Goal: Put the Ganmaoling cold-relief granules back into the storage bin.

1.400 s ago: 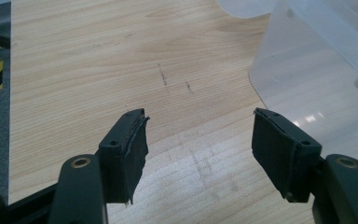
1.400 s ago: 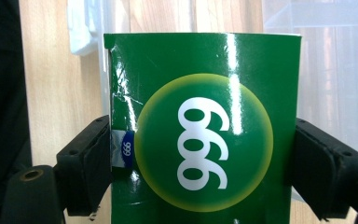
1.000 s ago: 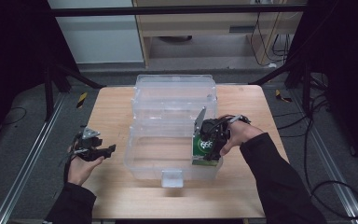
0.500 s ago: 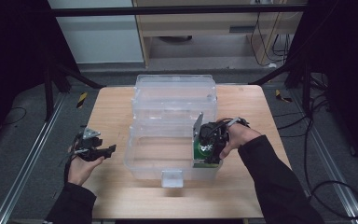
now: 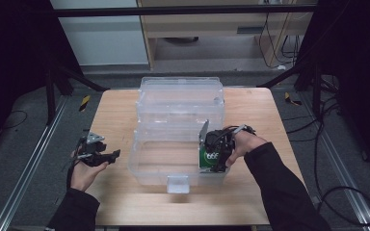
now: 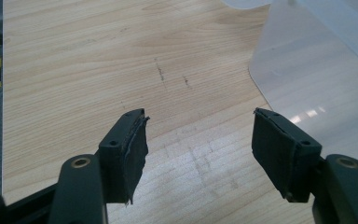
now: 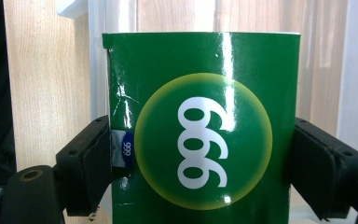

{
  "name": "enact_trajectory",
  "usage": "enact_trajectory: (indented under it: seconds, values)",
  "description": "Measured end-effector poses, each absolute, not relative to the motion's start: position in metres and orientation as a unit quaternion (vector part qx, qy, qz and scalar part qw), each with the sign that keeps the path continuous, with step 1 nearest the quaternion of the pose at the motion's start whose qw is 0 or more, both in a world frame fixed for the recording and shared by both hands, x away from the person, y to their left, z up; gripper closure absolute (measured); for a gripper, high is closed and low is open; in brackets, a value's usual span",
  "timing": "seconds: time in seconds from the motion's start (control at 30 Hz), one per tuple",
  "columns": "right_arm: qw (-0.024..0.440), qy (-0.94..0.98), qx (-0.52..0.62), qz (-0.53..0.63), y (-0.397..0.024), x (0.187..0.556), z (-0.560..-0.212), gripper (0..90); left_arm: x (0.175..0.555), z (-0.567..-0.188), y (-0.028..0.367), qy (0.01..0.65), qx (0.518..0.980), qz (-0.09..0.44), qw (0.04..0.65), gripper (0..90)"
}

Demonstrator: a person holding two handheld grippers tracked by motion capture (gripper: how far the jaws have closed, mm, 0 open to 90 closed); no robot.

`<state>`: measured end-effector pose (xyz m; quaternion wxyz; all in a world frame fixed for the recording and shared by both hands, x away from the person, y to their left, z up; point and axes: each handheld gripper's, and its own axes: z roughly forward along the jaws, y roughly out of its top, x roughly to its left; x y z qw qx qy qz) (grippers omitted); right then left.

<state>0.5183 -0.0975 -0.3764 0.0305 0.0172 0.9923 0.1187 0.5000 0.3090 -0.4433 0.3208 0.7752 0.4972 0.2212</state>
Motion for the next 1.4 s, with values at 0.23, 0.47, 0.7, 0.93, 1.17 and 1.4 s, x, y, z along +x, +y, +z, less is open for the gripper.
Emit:
enact_trajectory:
  seconds: [0.23, 0.47, 0.7, 0.93, 1.17, 1.4]
  values:
    - [0.032, 0.991, 0.023, 0.127, -0.099, 0.518, -0.38, 16.4, 0.5, -0.444, 0.309, 0.496, 0.776, 0.222, 0.32, 34.8]
    - [0.036, 0.989, 0.032, 0.143, -0.102, 0.517, -0.381, 15.2, 0.5, -0.444, 0.309, 0.496, 0.777, 0.221, 0.319, 34.8]
    - [0.036, 0.987, 0.046, 0.147, -0.103, 0.516, -0.381, 13.9, 0.5, -0.444, 0.308, 0.496, 0.777, 0.221, 0.318, 34.8]
    - [0.029, 0.987, 0.056, 0.144, -0.103, 0.516, -0.379, 15.7, 0.5, -0.444, 0.309, 0.496, 0.777, 0.221, 0.319, 34.8]
    - [0.041, 0.983, 0.07, 0.165, -0.108, 0.514, -0.374, 19.9, 0.5, -0.443, 0.309, 0.496, 0.776, 0.222, 0.319, 34.8]
    - [0.058, 0.975, 0.093, 0.191, -0.116, 0.507, -0.361, 22.7, 0.499, -0.441, 0.309, 0.495, 0.776, 0.224, 0.321, 34.9]
